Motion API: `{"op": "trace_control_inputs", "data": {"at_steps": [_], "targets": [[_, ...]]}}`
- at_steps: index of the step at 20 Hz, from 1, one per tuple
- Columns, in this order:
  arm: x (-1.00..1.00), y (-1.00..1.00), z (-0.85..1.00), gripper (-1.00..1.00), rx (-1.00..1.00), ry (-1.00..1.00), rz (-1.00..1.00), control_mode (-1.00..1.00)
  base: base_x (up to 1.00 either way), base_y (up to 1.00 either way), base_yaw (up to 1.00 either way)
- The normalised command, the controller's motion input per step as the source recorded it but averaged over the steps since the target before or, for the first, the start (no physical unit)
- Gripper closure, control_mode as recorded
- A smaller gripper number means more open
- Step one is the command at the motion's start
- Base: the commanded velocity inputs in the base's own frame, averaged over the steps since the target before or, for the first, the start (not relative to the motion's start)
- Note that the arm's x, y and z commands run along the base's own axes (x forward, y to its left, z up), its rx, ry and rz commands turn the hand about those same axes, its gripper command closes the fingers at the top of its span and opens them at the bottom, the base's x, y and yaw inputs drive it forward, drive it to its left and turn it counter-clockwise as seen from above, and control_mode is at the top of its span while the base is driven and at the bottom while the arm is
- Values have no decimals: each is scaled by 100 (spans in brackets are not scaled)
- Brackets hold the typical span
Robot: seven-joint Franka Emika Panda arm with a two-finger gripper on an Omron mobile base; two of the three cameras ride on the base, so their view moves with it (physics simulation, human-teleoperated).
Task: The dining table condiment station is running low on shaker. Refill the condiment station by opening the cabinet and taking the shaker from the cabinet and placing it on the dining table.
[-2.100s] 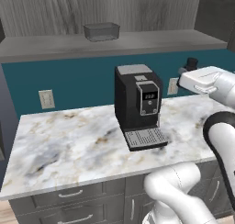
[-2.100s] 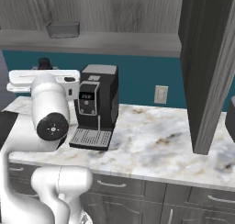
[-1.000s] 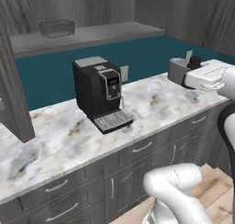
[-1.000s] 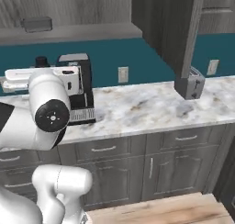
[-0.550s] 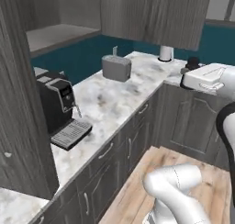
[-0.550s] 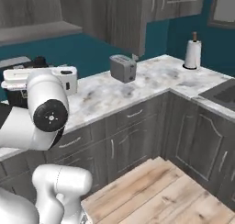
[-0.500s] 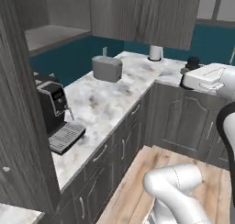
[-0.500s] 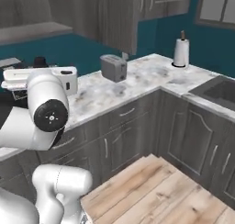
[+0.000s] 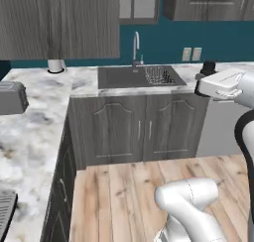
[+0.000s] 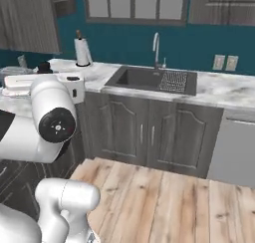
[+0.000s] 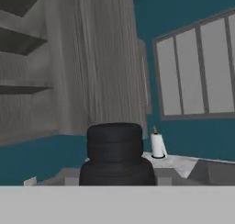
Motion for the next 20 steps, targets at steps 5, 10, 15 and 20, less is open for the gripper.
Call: {"op": "trace_control_inputs", "data": {"at_steps": [5, 10, 15, 20], "targets": [[0, 0, 0, 100, 0, 0, 0, 100, 10, -26, -80], [0, 0, 0, 100, 0, 0, 0, 100, 50, -69, -60], [0, 0, 0, 100, 0, 0, 0, 100, 40, -93, -30], [0, 0, 0, 100, 0, 0, 0, 100, 40, -51, -51]]}}
